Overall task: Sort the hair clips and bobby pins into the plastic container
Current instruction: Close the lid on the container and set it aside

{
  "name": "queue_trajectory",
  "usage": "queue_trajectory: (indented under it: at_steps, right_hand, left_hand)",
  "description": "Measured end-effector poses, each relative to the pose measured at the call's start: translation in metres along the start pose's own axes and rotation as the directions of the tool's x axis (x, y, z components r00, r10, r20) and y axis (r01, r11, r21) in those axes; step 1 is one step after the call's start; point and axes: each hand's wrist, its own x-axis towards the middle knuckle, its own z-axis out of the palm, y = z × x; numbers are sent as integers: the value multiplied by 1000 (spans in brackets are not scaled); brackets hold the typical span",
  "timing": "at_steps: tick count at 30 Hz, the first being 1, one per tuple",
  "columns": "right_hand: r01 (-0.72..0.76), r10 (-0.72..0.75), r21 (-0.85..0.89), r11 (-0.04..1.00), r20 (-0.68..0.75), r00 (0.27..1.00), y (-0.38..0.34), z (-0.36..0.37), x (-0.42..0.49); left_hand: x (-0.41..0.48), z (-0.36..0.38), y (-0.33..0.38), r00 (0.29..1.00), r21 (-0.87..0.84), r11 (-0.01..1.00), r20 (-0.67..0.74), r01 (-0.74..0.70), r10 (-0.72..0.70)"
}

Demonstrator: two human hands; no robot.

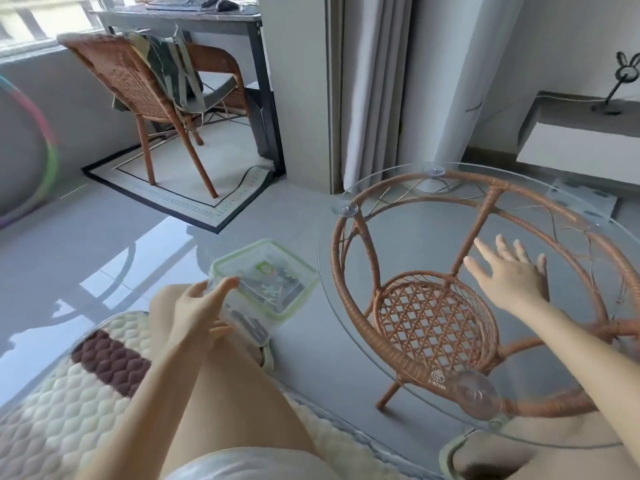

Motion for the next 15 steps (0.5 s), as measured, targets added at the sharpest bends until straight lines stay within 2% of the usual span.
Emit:
queue_trajectory:
  at_steps: [3, 7, 10, 13, 15]
  right_hand:
    - [2, -2, -6, 1000, -26, 1000, 0, 3, -2]
    - [5, -5, -5, 1000, -48, 999, 1, 3, -1]
    - [6, -6, 2, 1000, -68, 998, 1, 5, 0]
    - [9, -7, 21, 1000, -82, 997, 0, 5, 1]
    - [8, -5, 28, 1000, -77, 997, 2, 6, 1]
  left_hand:
    - [10, 24, -18, 996, 63, 997, 75, 37, -41]
    - [24, 55, -61, 959, 90, 976, 188, 198, -211]
    - [25, 85, -93, 899, 66, 940, 277, 336, -341]
    - [29, 106, -110, 841, 114, 921, 377, 373, -387]
    - [34, 120, -112, 773, 196, 910, 481, 366, -415]
